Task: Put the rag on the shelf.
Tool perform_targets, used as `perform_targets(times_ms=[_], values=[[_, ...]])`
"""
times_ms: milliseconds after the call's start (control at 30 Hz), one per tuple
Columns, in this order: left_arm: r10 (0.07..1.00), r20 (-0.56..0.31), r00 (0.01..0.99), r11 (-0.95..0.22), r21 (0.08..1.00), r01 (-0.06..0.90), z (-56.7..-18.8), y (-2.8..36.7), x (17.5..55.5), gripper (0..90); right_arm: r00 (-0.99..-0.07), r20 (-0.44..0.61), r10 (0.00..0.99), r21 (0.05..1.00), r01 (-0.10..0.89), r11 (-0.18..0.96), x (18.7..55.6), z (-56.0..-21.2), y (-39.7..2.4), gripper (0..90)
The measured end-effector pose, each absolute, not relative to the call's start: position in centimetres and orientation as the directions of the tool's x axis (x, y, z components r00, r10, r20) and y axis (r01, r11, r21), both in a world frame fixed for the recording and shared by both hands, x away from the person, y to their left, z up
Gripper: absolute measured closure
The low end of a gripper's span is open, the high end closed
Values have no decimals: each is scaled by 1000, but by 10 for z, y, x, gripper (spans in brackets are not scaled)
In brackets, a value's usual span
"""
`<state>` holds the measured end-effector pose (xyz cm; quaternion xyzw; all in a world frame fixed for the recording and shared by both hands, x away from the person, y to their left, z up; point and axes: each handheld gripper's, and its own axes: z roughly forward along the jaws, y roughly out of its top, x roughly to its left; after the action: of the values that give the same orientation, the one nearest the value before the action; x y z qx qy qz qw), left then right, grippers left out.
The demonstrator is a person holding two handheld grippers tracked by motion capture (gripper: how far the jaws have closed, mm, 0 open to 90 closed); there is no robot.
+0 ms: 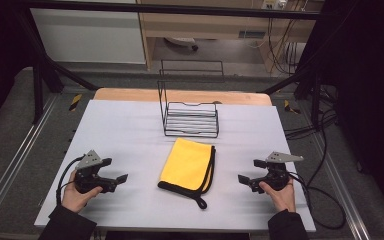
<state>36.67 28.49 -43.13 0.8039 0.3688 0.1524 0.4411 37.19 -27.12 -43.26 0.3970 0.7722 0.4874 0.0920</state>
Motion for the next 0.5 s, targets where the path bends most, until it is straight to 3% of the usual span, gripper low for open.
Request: perform_targets(times_ms=[500], values=[[732,-69,678,-346,819,457,-431,282,366,86,-682,240,691,829,514,220,365,-429,-259,32]])
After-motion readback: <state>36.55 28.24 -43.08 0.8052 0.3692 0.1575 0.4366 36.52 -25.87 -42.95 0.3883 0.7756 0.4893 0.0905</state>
